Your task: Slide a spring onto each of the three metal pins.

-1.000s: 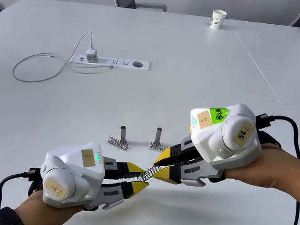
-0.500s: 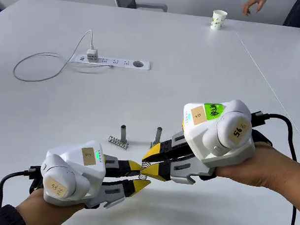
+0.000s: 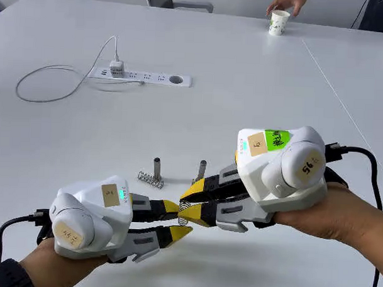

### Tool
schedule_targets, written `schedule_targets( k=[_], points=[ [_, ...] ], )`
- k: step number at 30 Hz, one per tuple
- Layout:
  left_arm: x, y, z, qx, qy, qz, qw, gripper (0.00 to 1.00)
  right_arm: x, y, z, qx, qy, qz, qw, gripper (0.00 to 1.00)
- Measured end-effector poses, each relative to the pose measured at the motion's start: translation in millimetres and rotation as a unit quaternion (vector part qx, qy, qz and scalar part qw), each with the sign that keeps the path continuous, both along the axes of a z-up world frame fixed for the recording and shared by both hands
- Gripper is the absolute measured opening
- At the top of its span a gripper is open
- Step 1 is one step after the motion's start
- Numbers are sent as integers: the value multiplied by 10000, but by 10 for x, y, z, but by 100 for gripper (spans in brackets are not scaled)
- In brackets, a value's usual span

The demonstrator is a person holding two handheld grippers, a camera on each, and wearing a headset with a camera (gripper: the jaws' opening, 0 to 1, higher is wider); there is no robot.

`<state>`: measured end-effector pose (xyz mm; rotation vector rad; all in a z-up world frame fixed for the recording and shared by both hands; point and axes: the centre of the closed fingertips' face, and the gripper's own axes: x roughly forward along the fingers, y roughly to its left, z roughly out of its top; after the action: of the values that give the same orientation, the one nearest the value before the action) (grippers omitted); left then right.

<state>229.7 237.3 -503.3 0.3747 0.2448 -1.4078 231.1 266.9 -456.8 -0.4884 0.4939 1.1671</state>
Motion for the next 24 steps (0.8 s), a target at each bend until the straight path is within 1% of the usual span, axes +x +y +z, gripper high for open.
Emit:
schedule_targets(
  k=[4, 12, 14, 19, 24],
  points=[
    [13, 23, 1, -20, 56, 58, 10000, 20, 48, -78, 33, 8, -31, -118, 9999, 11],
    [88, 165, 3, -94, 187, 325, 9993, 28, 184, -346, 115, 1, -117, -492, 9987, 11],
    [113, 201, 10, -122, 192, 392, 9990, 31, 209, -402, 132, 5, -136, -573, 9983, 11],
    [199, 306, 21, -195, 269, 638, 9974, 36, 289, -584, 174, -6, -190, -816, 9965, 11],
    [283, 421, 29, -275, 340, 900, 9950, 42, 362, -753, 241, 12, -258, -1058, 9940, 11]
  ],
)
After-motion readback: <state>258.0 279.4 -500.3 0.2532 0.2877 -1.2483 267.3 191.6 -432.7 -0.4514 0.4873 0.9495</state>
